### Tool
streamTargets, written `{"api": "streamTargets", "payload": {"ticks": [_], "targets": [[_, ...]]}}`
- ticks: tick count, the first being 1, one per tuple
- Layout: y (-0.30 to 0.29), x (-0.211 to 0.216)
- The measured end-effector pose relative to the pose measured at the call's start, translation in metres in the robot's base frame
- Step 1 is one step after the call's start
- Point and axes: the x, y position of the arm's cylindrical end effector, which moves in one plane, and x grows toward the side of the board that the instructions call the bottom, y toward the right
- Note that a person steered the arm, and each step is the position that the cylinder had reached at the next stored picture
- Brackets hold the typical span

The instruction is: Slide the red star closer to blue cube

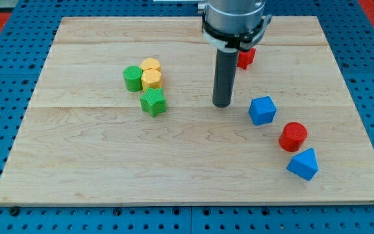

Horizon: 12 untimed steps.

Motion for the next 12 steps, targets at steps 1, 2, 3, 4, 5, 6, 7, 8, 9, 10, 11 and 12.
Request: {"api": "streamTargets", "payload": {"ticks": [1, 2, 3, 4, 5, 6, 7, 8, 9, 10, 11, 12], "targets": [[0.048, 0.011], [0.072, 0.011], [0.054, 0.003], [-0.02, -0.041], [-0.061, -0.114], [-0.002, -0.135], [0.052, -0.135], [0.055, -0.157], [0.081, -0.161], [0.086, -0.126], [0.086, -0.096], [0.071, -0.127]]}}
